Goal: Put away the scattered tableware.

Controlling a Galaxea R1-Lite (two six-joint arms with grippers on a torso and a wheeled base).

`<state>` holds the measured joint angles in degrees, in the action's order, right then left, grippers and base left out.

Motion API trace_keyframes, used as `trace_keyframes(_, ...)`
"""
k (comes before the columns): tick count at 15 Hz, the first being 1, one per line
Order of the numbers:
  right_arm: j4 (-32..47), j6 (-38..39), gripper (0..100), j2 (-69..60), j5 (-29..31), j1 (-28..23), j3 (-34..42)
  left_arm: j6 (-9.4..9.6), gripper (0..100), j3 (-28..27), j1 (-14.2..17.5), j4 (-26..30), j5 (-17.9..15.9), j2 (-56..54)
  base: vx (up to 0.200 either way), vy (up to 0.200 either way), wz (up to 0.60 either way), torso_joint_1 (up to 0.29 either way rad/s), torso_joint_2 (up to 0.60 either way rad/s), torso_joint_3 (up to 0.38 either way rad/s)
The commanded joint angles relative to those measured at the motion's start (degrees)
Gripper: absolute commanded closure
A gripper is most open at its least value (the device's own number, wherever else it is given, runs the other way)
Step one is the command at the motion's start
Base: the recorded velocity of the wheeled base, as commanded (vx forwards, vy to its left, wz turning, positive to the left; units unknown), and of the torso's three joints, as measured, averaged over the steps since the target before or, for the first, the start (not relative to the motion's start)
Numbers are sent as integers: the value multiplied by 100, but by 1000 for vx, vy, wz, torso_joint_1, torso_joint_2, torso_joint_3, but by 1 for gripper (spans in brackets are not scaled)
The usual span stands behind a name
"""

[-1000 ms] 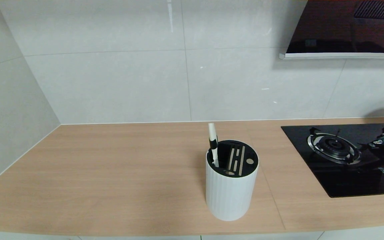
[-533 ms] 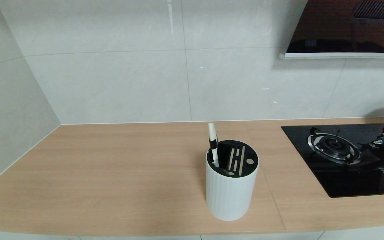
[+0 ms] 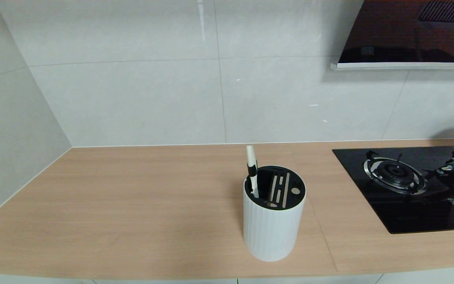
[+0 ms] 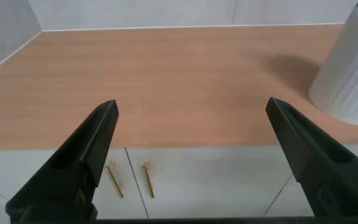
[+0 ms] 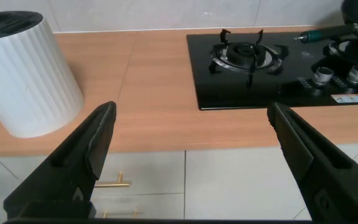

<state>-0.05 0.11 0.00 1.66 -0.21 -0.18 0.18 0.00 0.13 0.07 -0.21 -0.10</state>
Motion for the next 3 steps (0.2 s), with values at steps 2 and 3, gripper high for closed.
trace_keyframes(2,14,7,0,0,1,3,1,8,0,0,4,1,3,10,0,0,0,0,0,0)
trace_keyframes(3,14,7,0,0,1,3,1,8,0,0,4,1,3,10,0,0,0,0,0,0)
